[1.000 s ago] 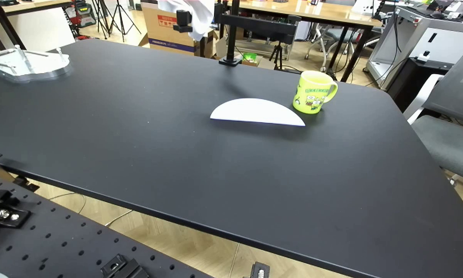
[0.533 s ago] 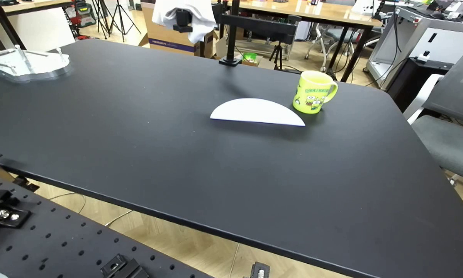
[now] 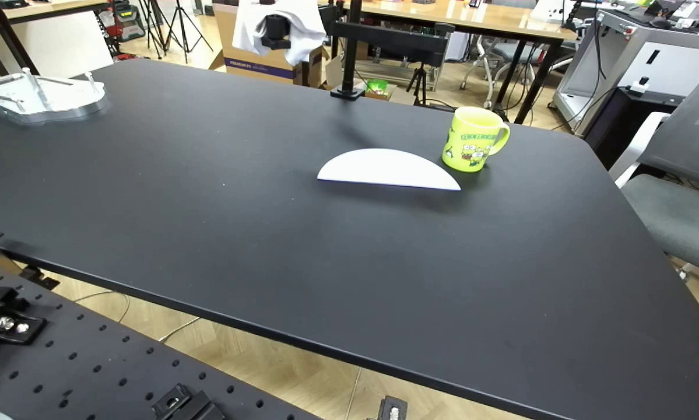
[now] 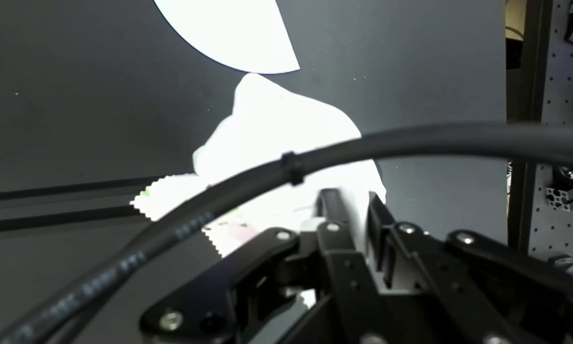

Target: Put the white cloth on the rack.

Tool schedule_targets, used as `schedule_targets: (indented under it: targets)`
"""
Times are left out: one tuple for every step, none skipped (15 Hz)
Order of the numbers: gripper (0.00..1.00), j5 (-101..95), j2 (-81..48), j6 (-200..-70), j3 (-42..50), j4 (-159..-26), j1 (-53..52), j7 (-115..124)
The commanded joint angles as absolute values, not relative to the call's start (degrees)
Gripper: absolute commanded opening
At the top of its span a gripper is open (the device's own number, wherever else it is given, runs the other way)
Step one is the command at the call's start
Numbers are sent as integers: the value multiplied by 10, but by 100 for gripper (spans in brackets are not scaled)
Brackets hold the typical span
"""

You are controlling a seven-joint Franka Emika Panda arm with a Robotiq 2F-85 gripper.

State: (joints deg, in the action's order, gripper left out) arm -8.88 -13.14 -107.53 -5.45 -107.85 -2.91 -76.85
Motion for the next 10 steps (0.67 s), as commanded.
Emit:
schedule_targets:
  targets:
    - [49, -96, -121, -1080, -54, -1081, -26, -760]
    - [55, -97, -118, -1082, -53, -1081, -26, -760]
    - [62, -100, -116, -1085, -53, -1081, -26, -759]
    - [69, -101, -113, -1087, -53, -1080, -26, -758]
    - [75, -103, -111, -1089, -53, -1079, -27, -757]
    - [83, -104, -108, -1091, -53, -1079, -27, -756]
    - [89, -108, -104, -1093, -52, -1078, -28, -754]
    - [96, -112, -100, -1096, -52, -1079, -28, -754]
    - [99, -117, -96, -1101, -52, -1080, -29, -754]
    - [100, -124, -90, -1110, -52, -1083, -29, -752]
